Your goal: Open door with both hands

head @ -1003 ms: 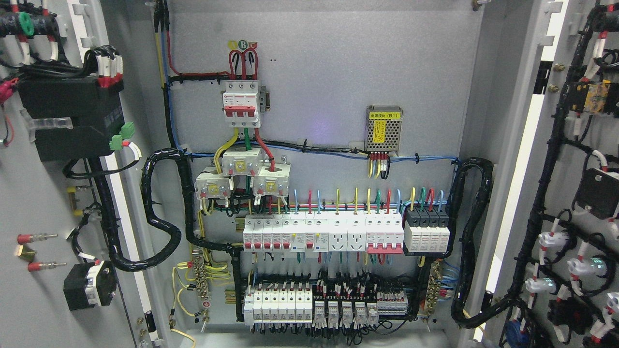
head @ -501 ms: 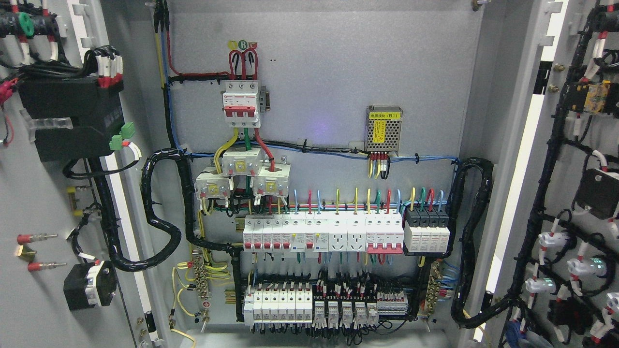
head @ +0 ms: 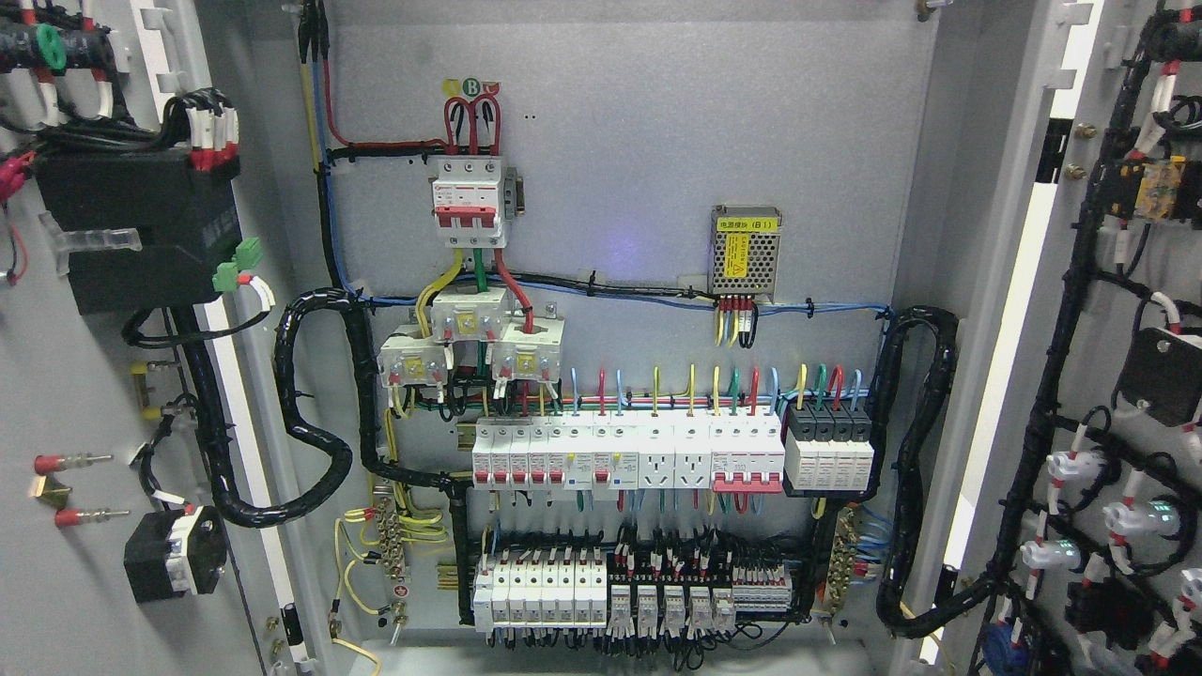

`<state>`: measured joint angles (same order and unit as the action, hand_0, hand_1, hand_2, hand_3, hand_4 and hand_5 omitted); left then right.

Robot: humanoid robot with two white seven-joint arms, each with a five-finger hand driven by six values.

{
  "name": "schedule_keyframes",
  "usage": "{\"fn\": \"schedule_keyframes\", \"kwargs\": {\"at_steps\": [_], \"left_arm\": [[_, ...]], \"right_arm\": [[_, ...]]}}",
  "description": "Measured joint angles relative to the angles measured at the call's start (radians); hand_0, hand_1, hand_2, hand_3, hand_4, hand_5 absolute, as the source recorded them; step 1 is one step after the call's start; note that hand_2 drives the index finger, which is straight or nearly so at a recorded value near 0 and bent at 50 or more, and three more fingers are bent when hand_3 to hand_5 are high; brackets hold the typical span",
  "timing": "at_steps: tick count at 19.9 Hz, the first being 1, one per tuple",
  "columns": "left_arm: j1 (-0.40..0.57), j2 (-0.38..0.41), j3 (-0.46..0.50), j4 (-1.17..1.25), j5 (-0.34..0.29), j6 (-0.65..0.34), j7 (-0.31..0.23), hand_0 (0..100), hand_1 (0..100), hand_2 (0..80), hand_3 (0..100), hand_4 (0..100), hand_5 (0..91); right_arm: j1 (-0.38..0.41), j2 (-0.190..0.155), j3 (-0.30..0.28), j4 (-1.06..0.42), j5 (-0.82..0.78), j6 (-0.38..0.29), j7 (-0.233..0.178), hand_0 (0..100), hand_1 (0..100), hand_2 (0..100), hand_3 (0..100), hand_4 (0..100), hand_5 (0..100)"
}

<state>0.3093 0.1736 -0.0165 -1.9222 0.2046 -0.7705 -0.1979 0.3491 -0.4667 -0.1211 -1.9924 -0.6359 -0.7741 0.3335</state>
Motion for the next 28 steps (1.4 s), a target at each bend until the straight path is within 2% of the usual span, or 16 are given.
{"fn": "schedule_keyframes", "kwargs": {"at_steps": [7, 13, 23, 28], "left_arm": [[-0.043, -0.051, 0.092, -0.02, 0.013, -0.001, 0.02, 12, 39, 0.0, 0, 0, 0.0], [-0.049, -0.06, 0.181, -0.028, 0.064, -0.001, 0.022, 12, 39, 0.0, 0, 0, 0.0], [-0.03, -0.018, 0.336, 0.005, 0.167, -0.002, 0.023, 12, 39, 0.0, 0, 0, 0.0], [-0.063, 0.028, 0.392, 0.074, 0.209, -0.002, 0.024, 12, 39, 0.0, 0, 0, 0.0]], "right_arm": [[0.024, 0.005, -0.043, 0.013, -0.006, 0.0, -0.001, 12, 39, 0, 0, 0, 0], [0.049, 0.014, -0.071, 0.027, -0.037, 0.002, -0.001, 12, 39, 0, 0, 0, 0], [0.107, 0.021, -0.112, 0.041, -0.089, 0.002, -0.002, 12, 39, 0, 0, 0, 0], [0.119, 0.024, -0.138, 0.057, -0.117, 0.002, -0.008, 12, 39, 0, 0, 0, 0]]}}
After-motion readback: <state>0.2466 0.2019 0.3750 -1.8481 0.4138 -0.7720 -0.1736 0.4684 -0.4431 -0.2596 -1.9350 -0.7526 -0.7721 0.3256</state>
